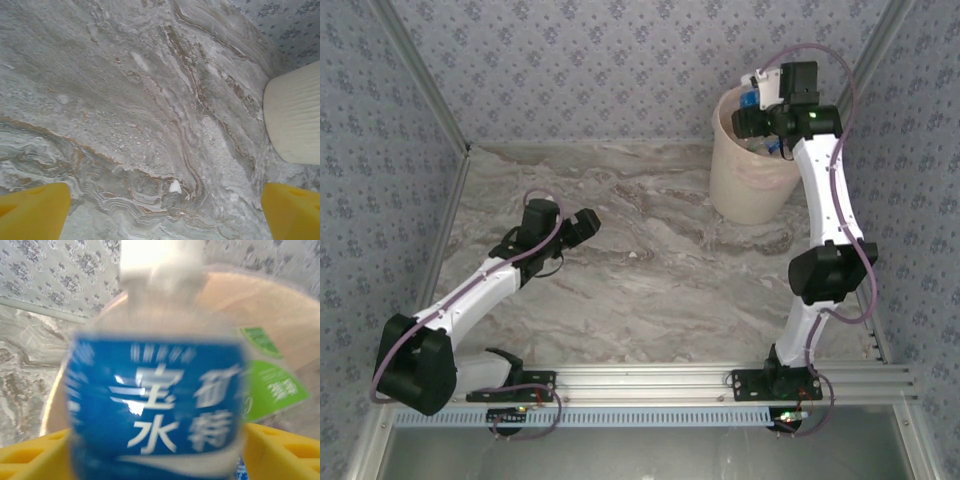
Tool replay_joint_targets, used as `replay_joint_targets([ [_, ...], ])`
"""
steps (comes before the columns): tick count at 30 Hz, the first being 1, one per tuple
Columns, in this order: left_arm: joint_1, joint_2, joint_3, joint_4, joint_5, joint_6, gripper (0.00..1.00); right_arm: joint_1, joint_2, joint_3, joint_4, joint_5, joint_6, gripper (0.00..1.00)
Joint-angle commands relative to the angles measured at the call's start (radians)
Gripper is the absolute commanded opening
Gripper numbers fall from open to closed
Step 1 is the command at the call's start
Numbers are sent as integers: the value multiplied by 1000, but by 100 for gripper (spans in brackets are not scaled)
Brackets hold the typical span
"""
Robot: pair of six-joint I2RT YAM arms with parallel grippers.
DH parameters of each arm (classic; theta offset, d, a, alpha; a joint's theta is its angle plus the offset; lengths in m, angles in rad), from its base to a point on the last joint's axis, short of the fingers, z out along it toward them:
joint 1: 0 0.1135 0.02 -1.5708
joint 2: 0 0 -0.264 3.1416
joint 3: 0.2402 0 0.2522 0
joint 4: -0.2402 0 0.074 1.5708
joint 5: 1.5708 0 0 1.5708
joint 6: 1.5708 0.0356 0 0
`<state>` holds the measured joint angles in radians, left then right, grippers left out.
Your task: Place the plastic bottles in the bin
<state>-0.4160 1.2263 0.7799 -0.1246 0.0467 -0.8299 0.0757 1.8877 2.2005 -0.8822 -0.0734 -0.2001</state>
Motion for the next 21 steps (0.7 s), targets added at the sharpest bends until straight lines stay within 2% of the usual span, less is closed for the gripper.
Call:
replay_joint_targets([
  [1, 24, -33, 51, -51, -42, 64, 98, 34, -27, 45, -75, 49, 6, 87],
  [5, 44, -31, 94, -85, -71, 100, 98, 41, -85, 18, -47, 59, 44, 98],
  [9, 61, -23, 117, -104, -135, 122, 98, 45, -198, -124, 69, 65, 111, 100],
  [17, 113, -11, 115, -87, -308, 153, 98, 48, -587, -720, 572, 41, 318, 100],
  [21, 140, -26, 106, -92, -376, 180, 98, 47, -745, -932, 699, 33, 366, 100],
])
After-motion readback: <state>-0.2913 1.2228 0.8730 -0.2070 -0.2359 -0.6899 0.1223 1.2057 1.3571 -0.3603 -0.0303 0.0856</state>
